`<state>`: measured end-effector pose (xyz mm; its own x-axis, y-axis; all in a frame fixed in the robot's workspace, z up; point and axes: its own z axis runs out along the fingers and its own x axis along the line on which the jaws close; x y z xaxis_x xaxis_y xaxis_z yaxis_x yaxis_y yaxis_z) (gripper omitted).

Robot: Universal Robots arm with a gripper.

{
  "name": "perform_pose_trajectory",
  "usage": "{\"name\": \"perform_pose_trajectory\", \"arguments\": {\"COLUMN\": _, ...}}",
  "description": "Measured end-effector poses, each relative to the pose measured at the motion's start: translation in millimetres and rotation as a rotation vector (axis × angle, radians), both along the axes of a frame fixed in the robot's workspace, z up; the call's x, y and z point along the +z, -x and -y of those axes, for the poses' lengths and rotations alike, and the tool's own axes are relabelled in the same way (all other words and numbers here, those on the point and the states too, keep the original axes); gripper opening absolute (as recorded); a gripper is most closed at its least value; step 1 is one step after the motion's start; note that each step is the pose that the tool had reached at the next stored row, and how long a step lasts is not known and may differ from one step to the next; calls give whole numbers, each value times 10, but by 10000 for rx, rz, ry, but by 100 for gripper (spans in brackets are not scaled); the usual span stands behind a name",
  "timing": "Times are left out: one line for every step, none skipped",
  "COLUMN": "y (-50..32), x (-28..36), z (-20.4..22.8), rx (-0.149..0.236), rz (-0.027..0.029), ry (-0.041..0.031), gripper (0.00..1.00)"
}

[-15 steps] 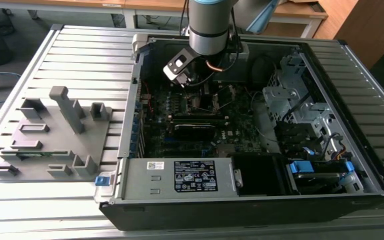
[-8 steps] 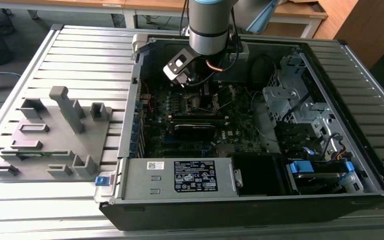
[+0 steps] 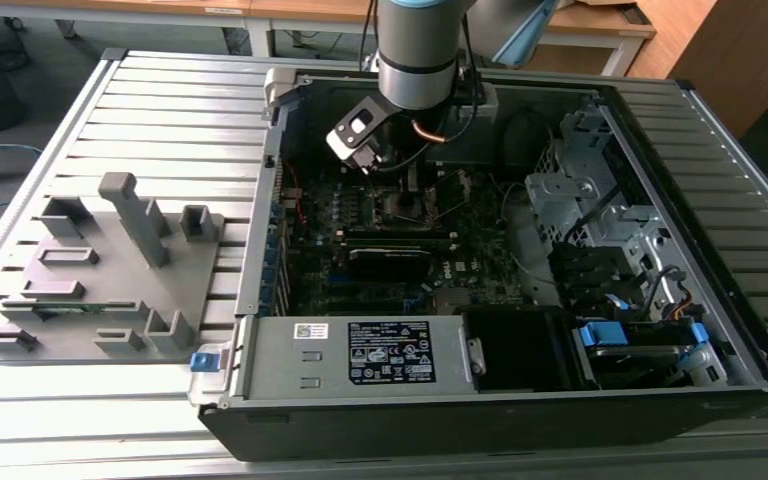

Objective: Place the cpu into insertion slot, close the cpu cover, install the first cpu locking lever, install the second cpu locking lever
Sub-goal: 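Place the cpu into insertion slot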

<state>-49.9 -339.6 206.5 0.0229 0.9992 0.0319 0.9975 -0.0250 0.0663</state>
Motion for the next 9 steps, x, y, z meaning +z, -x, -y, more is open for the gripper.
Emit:
{"name": "perform_pose_trajectory", "arguments": {"y": 0, "x": 1, "z": 0, "rx": 0, "rz": 0, "ry": 0, "gripper": 18}}
{"name": "perform_pose_trajectory", "arguments": {"y": 0, "x": 1, "z": 0, "rx": 0, "rz": 0, "ry": 0, "gripper": 12}}
{"name": "perform_pose_trajectory", "arguments": {"y": 0, "x": 2, "z": 0, "rx": 0, "rz": 0, "ry": 1, "gripper": 12}}
{"name": "perform_pose_trajectory", "arguments": {"y": 0, "x": 2, "z": 0, "rx": 0, "rz": 0, "ry": 0, "gripper": 11}}
{"name": "perform_pose_trajectory", "arguments": {"y": 0, "x": 3, "z": 0, "rx": 0, "rz": 0, "ry": 0, "gripper": 11}}
{"name": "perform_pose_trajectory", "arguments": {"y": 0, "x": 3, "z": 0, "rx": 0, "rz": 0, "ry": 0, "gripper": 11}}
{"name": "perform_pose_trajectory", "arguments": {"y": 0, "x": 4, "z": 0, "rx": 0, "rz": 0, "ry": 0, "gripper": 11}}
{"name": "perform_pose_trajectory", "arguments": {"y": 0, "x": 37, "z": 0, "rx": 0, "rz": 0, "ry": 0, "gripper": 11}}
{"name": "perform_pose_trajectory", "arguments": {"y": 0, "x": 69, "z": 0, "rx": 0, "rz": 0, "ry": 0, "gripper": 11}}
